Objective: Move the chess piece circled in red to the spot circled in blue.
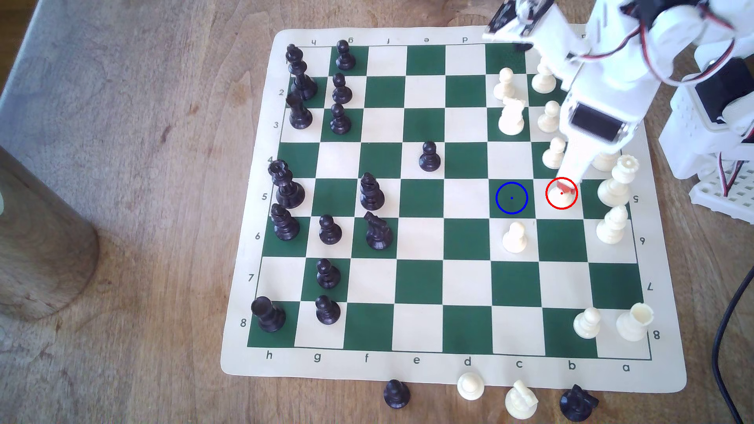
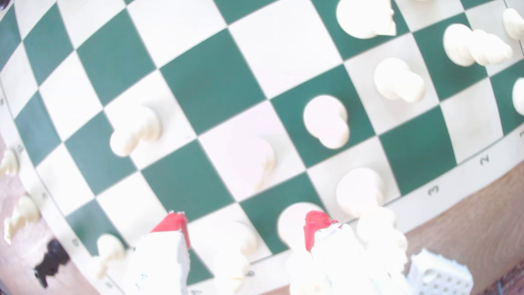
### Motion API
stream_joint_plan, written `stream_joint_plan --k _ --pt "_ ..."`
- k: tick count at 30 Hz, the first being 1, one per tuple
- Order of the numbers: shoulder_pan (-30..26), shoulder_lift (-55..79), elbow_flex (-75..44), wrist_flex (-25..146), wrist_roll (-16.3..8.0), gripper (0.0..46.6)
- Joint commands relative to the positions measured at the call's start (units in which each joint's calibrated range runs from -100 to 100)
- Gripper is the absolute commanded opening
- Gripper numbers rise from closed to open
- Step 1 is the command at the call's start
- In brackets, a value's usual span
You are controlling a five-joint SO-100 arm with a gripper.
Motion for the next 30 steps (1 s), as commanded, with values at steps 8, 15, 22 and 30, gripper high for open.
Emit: stream_joint_plan --k 8,15,22,30 --pt "-0.9 6.3 1.1 -6.3 -1.4 18.9" --pt "-2.2 10.6 1.9 -9.5 -2.2 17.8" --pt "-4.1 13.8 1.9 -12.6 -3.4 17.4" --pt "-4.2 15.8 1.8 -14.8 -3.5 16.8"
